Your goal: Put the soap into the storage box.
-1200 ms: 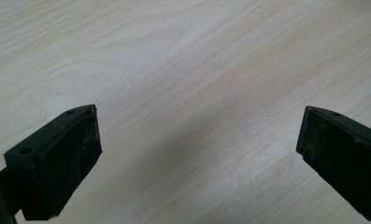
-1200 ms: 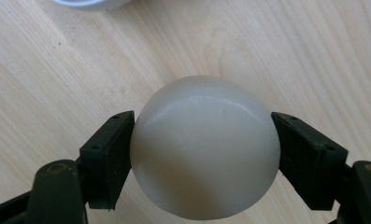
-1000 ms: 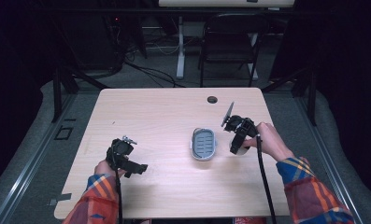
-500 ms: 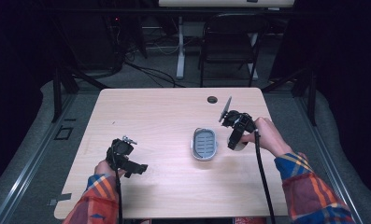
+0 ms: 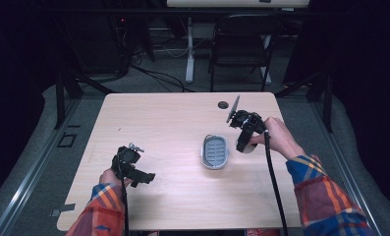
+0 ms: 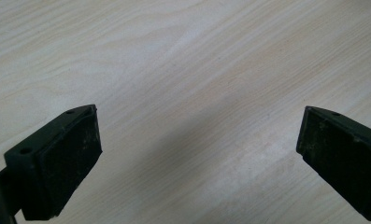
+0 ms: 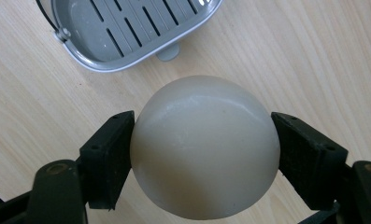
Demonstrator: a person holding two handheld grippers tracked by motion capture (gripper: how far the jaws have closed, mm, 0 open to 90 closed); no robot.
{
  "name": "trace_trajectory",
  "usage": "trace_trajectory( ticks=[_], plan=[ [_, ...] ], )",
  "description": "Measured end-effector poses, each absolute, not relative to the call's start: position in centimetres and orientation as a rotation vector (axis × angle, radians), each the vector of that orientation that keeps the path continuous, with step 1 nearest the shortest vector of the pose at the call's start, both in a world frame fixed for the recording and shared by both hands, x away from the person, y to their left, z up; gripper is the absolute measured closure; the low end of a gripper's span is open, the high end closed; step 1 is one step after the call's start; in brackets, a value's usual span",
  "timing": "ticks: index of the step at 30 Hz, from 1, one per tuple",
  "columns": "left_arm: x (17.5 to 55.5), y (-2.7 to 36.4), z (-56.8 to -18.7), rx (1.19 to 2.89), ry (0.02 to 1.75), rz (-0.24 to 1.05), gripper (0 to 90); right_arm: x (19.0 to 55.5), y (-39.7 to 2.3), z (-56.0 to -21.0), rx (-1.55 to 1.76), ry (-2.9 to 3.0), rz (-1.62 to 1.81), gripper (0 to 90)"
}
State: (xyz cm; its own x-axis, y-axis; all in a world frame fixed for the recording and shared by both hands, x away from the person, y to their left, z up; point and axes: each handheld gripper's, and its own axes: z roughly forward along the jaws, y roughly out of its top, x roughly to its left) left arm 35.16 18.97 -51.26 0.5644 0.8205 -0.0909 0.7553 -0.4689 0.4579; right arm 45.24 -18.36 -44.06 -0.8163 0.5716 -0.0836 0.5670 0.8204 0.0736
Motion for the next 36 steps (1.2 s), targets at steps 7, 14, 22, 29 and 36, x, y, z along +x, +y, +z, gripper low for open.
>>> trace_trajectory(
  ticks=[7,14,22,29,36],
  plan=[
    [35.2,19.0,-51.2,2.352,1.267,0.193,0.0,45.5,-17.7,-43.9,0.904,2.905,0.071,24.4],
    [35.2,19.0,-51.3,2.349,1.269,0.196,0.0,45.8,-17.0,-43.7,0.890,2.909,0.080,24.4],
    [35.2,18.9,-51.3,2.351,1.265,0.195,0.0,46.2,-15.7,-43.2,0.858,2.920,0.078,24.4],
    [35.2,18.9,-51.3,2.356,1.262,0.189,0.0,46.5,-14.6,-42.8,0.843,2.925,0.085,24.4],
    [35.2,18.9,-51.3,2.353,1.261,0.192,0.0,46.7,-13.1,-42.8,0.806,2.938,0.095,24.4]
  ],
)
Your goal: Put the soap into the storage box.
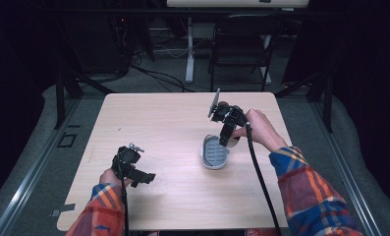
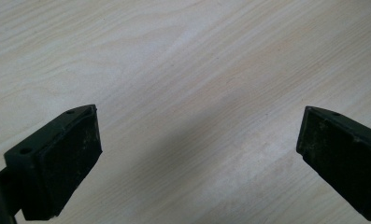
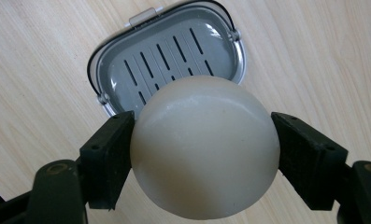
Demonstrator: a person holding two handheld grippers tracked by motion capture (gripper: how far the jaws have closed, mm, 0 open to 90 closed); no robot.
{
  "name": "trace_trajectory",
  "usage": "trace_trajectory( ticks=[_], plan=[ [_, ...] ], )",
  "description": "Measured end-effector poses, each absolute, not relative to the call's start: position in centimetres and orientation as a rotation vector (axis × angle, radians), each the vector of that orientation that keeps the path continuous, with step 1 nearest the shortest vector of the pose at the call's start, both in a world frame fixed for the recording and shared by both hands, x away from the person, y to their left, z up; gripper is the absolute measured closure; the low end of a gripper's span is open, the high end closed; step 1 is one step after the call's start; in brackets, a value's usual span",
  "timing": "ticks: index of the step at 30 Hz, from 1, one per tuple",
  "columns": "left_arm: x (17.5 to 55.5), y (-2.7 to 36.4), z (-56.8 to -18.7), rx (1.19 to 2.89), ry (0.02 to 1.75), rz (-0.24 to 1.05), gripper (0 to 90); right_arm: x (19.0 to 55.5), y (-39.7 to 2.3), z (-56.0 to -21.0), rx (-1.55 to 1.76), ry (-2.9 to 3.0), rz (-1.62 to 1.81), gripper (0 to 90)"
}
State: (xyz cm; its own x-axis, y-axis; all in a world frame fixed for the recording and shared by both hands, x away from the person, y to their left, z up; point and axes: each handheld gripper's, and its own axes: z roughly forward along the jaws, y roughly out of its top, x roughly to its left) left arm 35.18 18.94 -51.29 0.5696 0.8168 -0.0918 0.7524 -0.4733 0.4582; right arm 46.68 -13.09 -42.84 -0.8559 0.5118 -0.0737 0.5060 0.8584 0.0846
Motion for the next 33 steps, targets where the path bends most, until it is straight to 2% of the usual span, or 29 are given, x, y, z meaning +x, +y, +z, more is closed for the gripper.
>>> trace_trajectory(
  ticks=[17,33],
  plan=[
    [35.2,19.0,-51.3,2.350,1.262,0.188,0.0,47.2,-10.2,-44.9,0.762,2.990,0.097,24.4],
    [35.2,19.0,-51.3,2.349,1.261,0.186,0.0,47.7,-9.5,-48.2,0.766,3.032,0.134,24.3]
  ],
)
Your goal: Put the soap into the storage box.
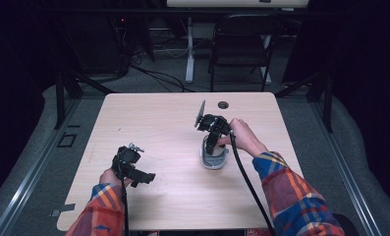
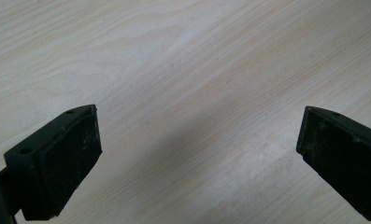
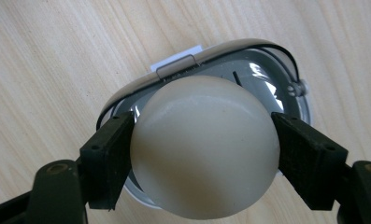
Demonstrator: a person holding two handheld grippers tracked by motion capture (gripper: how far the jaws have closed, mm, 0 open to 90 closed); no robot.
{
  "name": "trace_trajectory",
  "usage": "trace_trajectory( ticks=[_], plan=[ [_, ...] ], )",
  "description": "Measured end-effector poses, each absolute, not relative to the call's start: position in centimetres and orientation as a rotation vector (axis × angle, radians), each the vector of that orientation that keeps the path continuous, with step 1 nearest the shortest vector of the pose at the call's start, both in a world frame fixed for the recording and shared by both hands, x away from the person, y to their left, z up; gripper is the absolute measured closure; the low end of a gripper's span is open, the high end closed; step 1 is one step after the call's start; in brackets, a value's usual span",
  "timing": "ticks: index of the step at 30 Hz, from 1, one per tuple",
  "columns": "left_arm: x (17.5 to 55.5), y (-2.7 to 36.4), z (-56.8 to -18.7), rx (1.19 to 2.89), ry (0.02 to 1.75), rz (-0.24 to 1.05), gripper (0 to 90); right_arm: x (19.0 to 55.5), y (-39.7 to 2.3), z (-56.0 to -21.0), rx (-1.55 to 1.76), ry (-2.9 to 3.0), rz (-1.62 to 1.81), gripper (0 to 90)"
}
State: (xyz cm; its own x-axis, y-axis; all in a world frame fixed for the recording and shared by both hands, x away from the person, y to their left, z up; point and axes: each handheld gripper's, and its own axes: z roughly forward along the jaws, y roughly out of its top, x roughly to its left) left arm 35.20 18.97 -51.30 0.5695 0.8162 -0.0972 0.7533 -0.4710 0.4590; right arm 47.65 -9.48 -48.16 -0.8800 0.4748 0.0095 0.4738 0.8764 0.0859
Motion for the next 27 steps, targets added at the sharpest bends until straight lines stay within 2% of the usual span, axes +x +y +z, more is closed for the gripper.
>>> trace_trajectory(
  ticks=[13,27],
  plan=[
    [35.2,18.9,-51.3,2.358,1.261,0.187,0.0,47.7,-10.0,-50.2,0.750,3.043,0.161,24.1],
    [35.2,18.8,-51.4,2.363,1.264,0.180,0.0,47.4,-10.9,-49.7,0.752,3.038,0.216,23.0]
  ],
)
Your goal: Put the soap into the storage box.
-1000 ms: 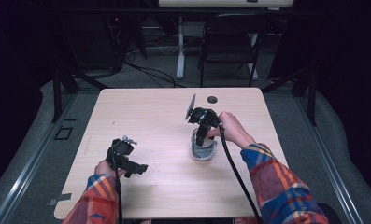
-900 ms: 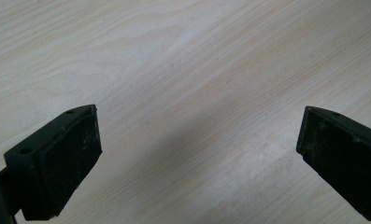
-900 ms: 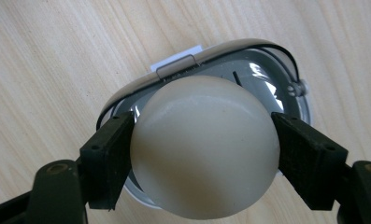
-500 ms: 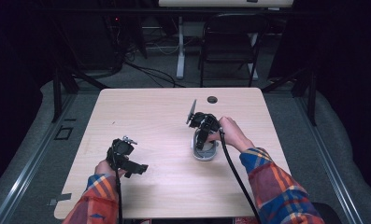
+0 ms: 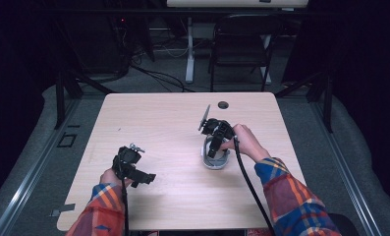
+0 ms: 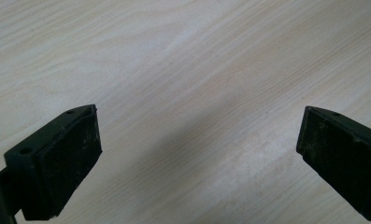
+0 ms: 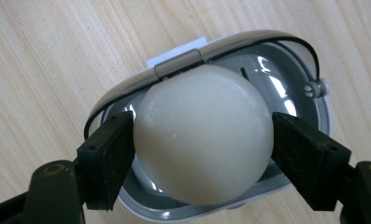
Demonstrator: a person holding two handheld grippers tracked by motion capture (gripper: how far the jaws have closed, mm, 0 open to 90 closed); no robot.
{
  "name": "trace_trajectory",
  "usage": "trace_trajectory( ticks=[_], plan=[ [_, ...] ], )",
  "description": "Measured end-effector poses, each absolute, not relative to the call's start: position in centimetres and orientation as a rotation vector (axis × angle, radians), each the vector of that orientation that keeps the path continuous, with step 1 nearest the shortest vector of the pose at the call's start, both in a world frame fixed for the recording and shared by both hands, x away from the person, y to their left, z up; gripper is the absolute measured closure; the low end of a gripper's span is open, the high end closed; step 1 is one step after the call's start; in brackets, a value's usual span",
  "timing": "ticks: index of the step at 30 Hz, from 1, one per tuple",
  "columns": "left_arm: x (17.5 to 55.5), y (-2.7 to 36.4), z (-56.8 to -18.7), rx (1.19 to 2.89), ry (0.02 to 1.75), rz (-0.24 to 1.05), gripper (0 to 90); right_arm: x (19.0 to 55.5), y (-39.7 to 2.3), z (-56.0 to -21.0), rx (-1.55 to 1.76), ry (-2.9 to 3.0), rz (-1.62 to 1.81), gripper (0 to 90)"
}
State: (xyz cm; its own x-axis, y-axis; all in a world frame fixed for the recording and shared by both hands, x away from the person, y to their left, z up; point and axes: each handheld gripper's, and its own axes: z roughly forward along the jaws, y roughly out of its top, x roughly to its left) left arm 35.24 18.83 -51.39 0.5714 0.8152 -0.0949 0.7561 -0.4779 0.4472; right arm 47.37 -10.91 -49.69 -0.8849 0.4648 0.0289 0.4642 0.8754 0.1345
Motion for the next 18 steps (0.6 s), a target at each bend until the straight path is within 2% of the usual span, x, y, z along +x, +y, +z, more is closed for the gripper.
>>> trace_trajectory(
  ticks=[11,18],
  plan=[
    [35.2,18.8,-51.4,2.368,1.261,0.184,0.0,46.9,-11.6,-49.2,0.783,3.012,0.235,22.1],
    [35.3,18.8,-51.5,2.370,1.262,0.179,0.0,45.9,-12.4,-47.8,0.756,2.988,0.337,17.8]
  ],
)
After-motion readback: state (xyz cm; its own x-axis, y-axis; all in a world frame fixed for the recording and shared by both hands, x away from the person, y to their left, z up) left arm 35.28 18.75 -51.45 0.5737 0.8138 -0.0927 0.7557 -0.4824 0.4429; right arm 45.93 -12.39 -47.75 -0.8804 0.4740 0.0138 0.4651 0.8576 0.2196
